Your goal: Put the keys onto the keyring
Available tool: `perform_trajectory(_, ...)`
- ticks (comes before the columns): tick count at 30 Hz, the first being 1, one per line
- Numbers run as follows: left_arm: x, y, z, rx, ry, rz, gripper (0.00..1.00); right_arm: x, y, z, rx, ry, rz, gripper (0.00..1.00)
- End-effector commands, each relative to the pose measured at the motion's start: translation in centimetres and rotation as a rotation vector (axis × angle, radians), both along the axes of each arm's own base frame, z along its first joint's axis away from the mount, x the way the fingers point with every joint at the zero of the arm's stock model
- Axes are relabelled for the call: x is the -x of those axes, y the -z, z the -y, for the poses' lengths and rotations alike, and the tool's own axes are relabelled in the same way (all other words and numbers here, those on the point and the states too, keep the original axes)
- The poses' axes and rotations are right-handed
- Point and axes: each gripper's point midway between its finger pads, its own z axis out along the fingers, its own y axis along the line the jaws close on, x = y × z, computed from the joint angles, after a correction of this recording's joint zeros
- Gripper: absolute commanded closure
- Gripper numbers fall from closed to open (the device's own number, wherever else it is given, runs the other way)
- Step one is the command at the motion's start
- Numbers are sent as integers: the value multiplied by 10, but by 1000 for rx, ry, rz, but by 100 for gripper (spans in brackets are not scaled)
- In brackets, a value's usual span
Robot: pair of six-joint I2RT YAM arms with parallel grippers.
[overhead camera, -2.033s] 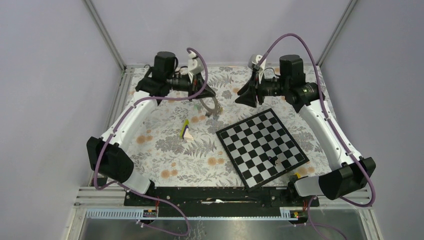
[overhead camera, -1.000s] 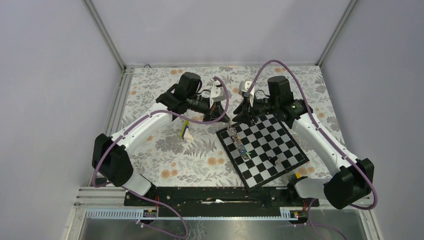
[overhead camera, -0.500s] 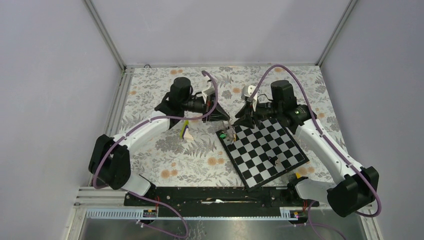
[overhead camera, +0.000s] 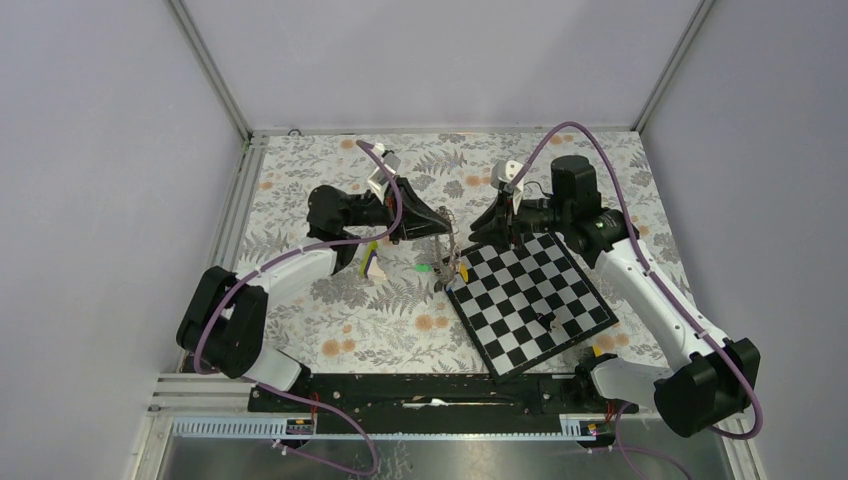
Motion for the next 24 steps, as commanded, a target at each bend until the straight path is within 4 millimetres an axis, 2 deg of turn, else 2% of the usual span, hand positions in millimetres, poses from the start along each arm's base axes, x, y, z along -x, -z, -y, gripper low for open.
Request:
perform_trajectory(1, 8, -18, -5, 86, -2, 55, 100, 1, -30, -7, -76, -41, 23, 66)
perform_trajectory(9, 3, -15, -4, 106, -52, 21, 100, 8, -45, -12, -119, -81, -26, 65)
perform_trajectory(24, 3, -8, 2, 116, -60, -23, 100, 11, -39, -19, -163, -123, -102, 64)
